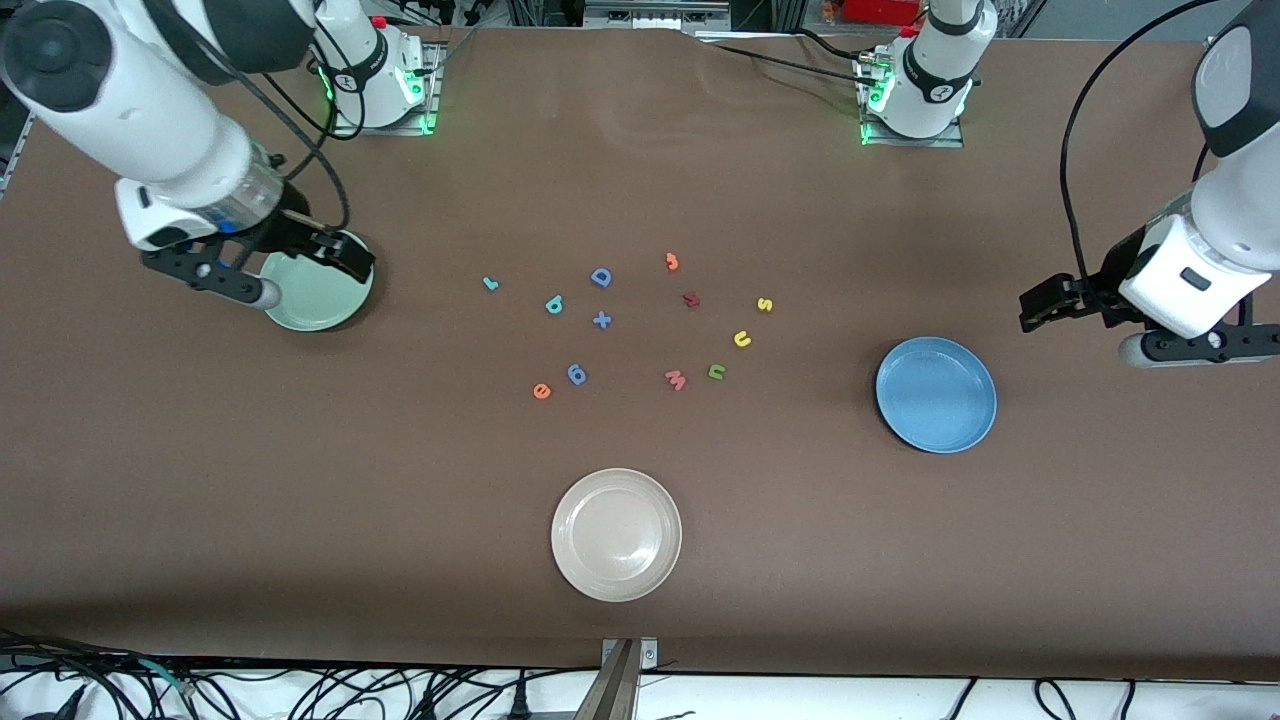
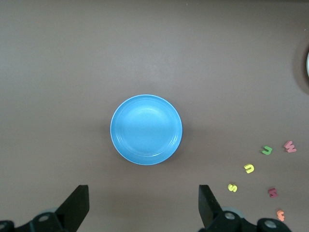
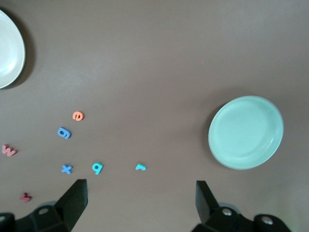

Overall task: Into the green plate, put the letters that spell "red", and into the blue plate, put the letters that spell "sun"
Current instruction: 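Move both grippers toward the scattered foam letters, then grasp the yellow s with the left gripper while the right gripper lowers, then lift the s with the left gripper while the right gripper grasps the q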

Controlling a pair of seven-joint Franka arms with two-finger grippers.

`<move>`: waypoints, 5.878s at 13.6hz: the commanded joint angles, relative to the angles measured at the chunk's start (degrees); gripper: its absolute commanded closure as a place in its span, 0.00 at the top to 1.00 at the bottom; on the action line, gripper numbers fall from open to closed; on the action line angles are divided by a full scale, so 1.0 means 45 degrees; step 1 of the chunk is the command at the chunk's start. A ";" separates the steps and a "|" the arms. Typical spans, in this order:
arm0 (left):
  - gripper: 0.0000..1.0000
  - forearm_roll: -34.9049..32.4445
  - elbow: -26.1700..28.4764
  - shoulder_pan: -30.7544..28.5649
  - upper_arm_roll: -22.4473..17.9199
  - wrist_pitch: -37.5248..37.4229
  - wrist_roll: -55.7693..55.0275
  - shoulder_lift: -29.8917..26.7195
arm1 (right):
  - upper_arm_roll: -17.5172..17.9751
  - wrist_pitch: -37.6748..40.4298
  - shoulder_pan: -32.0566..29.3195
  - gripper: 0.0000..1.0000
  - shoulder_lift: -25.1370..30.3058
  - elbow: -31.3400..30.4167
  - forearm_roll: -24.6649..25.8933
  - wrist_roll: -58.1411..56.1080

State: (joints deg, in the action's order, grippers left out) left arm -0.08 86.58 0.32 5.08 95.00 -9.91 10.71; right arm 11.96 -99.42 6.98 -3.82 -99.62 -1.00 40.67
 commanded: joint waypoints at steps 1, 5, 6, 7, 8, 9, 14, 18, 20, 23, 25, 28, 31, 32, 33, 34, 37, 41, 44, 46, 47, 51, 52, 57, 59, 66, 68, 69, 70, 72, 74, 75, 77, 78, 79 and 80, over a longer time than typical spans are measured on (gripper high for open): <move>1.00 0.0271 -0.0411 0.0262 -0.0017 -0.0036 -0.0103 0.0354 | 0.0875 -0.0248 -0.0087 0.99 -0.0419 -0.0069 -0.0167 0.1950; 1.00 0.0272 -0.0411 0.0768 0.0061 -0.0036 -0.0103 0.0627 | 0.2242 -0.2081 -0.0087 0.99 -0.1102 -0.1180 -0.0187 0.5076; 1.00 0.0291 -0.0392 0.0943 0.0081 -0.0036 -0.0103 0.0763 | 0.2574 -0.2550 -0.0087 0.99 -0.1375 -0.1415 -0.0187 0.5779; 1.00 0.0330 -0.0392 0.1196 0.0081 -0.0036 -0.0123 0.0997 | 0.2925 -0.3096 -0.0087 0.99 -0.1687 -0.1630 -0.0168 0.6560; 1.00 0.0350 -0.0411 0.1412 0.0081 -0.0036 -0.0123 0.1347 | 0.3219 -0.3604 -0.0087 0.99 -0.2097 -0.1768 -0.0167 0.7476; 1.00 0.0408 -0.0411 0.1549 0.0100 -0.0036 -0.0123 0.1621 | 0.3473 -0.3841 -0.0087 0.99 -0.2468 -0.1769 -0.0167 0.8201; 1.00 0.1949 0.0094 0.2447 0.0179 0.1387 -0.1020 0.1916 | 0.3691 -0.6471 0.0147 0.99 -0.3624 -0.3130 -0.0187 0.9787; 1.00 0.1932 0.1615 0.3483 0.0179 0.3259 -0.2250 0.1937 | 0.3691 -0.8995 0.0226 0.98 -0.3857 -0.5223 -0.0167 1.0103; 1.00 0.1913 0.2377 0.3795 0.0179 0.3925 -0.2310 0.1820 | 0.3671 -0.9448 0.0226 0.94 -0.4170 -0.5382 -0.0167 1.0142; 1.00 0.1873 0.5378 0.3933 0.0470 0.6865 -0.2407 0.0691 | 0.3652 -1.0013 0.0536 0.84 -0.4405 -0.5382 -0.0129 1.0648; 1.00 0.1873 0.7295 0.3933 0.0957 0.8996 -0.2777 0.0239 | 0.3632 -1.0578 0.0675 0.84 -0.4716 -0.5382 -0.0109 1.0669; 1.00 0.1795 0.8823 0.3933 0.1525 1.0935 -0.3111 0.0198 | 0.3535 -1.0680 0.0675 0.84 -0.4815 -0.5382 0.0027 1.0669; 1.00 0.1505 0.9879 0.4127 0.1800 1.2556 -0.3169 0.0315 | 0.3145 -1.0640 0.0831 0.83 -0.4835 -0.5382 0.0728 1.0669; 1.00 0.1290 1.0133 0.4148 0.1800 1.3083 -0.3170 0.0470 | 0.3124 -1.0640 0.0850 0.83 -0.4990 -0.5324 0.0982 1.0688; 1.00 0.1287 1.0174 0.4148 0.1800 1.3321 -0.3170 0.0684 | 0.3066 -1.0679 0.0851 0.83 -0.5127 -0.5266 0.1082 1.0689; 1.00 0.1268 1.0175 0.4148 0.1800 1.3342 -0.3189 0.0822 | 0.3046 -1.0718 0.0870 0.83 -0.5302 -0.5188 0.1141 1.0689; 0.99 0.1268 1.0175 0.4168 0.1780 1.3362 -0.3209 0.1291 | 0.2987 -1.0835 0.0870 0.83 -0.5499 -0.5148 0.1375 1.0747; 0.98 -0.0404 1.0097 0.4324 0.1780 1.3382 -0.5038 0.1818 | 0.2949 -1.0894 0.1161 0.81 -0.6025 -0.4525 0.1395 1.1195; 0.98 -0.1719 0.9999 0.4246 0.1800 1.3382 -0.5904 0.2073 | 0.2540 -1.0894 0.1475 0.77 -0.6105 -0.4484 0.1531 1.1196; 0.98 -0.1720 1.0038 0.4227 0.1800 1.3382 -0.5982 0.2248 | 0.2383 -1.0894 0.1689 0.77 -0.6202 -0.4484 0.1571 1.1196; 0.98 -0.1720 1.0019 0.4304 0.1800 1.3382 -0.6117 0.2423 | 0.2247 -1.0894 0.1748 0.77 -0.6202 -0.4484 0.1629 1.1196; 0.96 -0.1720 0.9999 0.4636 0.1780 1.3382 -0.6469 0.2600 | 0.2226 -1.0894 0.1808 0.70 -0.6241 -0.4484 0.1629 1.1196; 0.96 -0.1720 0.9999 0.4656 0.1800 1.3382 -0.6490 0.2659 | 0.2226 -1.0894 0.1827 0.70 -0.6261 -0.4484 0.1629 1.1196; 0.89 -0.1740 0.9979 0.4734 0.1761 1.3382 -0.6451 0.2874 | 0.2226 -1.0914 0.1827 0.62 -0.6300 -0.4445 0.1610 1.1216; 0.86 -0.1759 0.9960 0.4715 0.1722 1.3382 -0.6373 0.2952 | 0.2226 -1.0914 0.1827 0.46 -0.6300 -0.4445 0.1629 1.1216; 0.54 -0.2443 0.9765 0.4597 0.1702 1.3382 -0.6548 0.3187 | 0.2226 -1.0914 0.1808 0.00 -0.6300 -0.4445 0.1629 1.1196; 0.52 -0.2443 0.9784 0.4636 0.1702 1.3343 -0.6626 0.3148 | 0.2226 -1.0797 0.1691 0.00 -0.6145 -0.4425 0.1629 1.1138; 0.51 -0.2443 0.9784 0.4695 0.1702 1.3304 -0.6723 0.3128 | 0.2226 -1.0680 0.1652 0.00 -0.5892 -0.4425 0.1629 1.1099; 0.48 -0.2443 0.9784 0.4734 0.1702 1.3304 -0.6860 0.3128 | 0.2206 -1.0273 0.1651 0.00 -0.5619 -0.4406 0.1610 1.1060; 0.41 -0.2443 0.9784 0.4754 0.1702 1.3304 -0.6900 0.3128 | 0.2128 -0.8832 0.1613 0.00 -0.5363 -0.3726 0.1571 1.0982; 0.38 -0.2443 0.9784 0.4850 0.1702 1.3265 -0.7074 0.3128 | 0.2148 -0.7250 0.1515 0.00 -0.5265 -0.2809 0.1532 1.0923; 0.37 -0.2443 0.9784 0.4909 0.1702 1.3265 -0.7134 0.3147 | 0.2148 -0.6526 0.1476 0.00 -0.5226 -0.2379 0.1493 1.0865; 0.34 -0.2443 0.9784 0.4949 0.1722 1.3245 -0.7251 0.3128 | 0.2186 -0.5255 0.1126 0.00 -0.4973 -0.1849 0.1357 1.0262; 0.28 -0.2443 0.9784 0.5007 0.1722 1.3245 -0.7290 0.3147 | 0.2187 -0.4747 0.0931 0.00 -0.4624 -0.1770 0.1047 0.9814; 0.27 -0.2443 0.9784 0.5008 0.1722 1.3245 -0.7291 0.3147 | 0.2129 -0.4297 0.0697 0.00 -0.4253 -0.1750 0.0425 0.8920; 0.27 -0.2443 0.9784 0.5008 0.1702 1.3245 -0.7291 0.3147 | 0.2070 -0.3693 0.0366 0.00 -0.3785 -0.1749 -0.0219 0.7790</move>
State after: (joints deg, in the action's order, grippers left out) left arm -9.01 131.18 22.00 12.89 154.90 -40.35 24.11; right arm 21.37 -120.62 11.03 -24.80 -107.31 2.37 83.02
